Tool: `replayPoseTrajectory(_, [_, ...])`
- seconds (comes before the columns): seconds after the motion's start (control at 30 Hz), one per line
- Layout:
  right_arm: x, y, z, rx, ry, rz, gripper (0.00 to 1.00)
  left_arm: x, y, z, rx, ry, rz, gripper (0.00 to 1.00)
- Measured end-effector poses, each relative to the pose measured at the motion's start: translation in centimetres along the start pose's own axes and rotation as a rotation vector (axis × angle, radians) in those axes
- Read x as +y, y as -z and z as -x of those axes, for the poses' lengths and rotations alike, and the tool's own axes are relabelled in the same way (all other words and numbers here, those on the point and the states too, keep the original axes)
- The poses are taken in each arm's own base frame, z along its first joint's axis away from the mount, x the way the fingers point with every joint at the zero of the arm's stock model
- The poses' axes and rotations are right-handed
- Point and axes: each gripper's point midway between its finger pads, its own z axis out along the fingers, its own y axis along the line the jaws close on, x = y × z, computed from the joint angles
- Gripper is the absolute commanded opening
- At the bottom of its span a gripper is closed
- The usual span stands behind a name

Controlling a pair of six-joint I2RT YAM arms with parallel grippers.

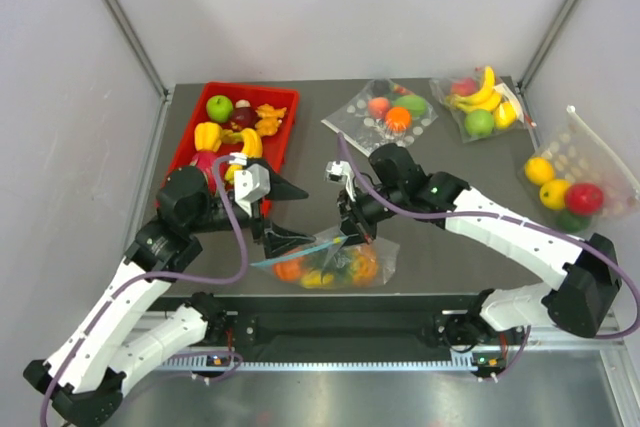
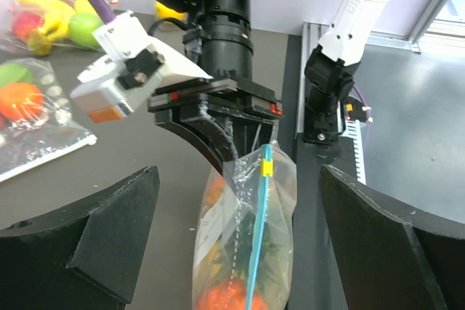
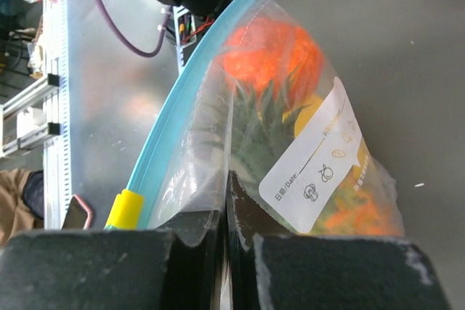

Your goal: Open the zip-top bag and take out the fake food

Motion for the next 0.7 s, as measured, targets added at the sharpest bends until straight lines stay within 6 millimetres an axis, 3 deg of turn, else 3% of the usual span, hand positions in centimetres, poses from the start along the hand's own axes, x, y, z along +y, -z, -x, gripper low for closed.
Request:
replayPoseTrajectory(0.37, [-1.1, 0.6, 0.6, -0.041, -0.058, 0.002, 0.0, -0.5, -1.0, -2.9, 0.057, 0.041, -0.01, 0.61])
replayPoseTrajectory(0.7, [-2.4, 1.2, 0.9, -0.065, -0.103, -0.035, 0.0, -0.4, -3.3, -4.9, 0.133, 0.016, 0.03, 0.58])
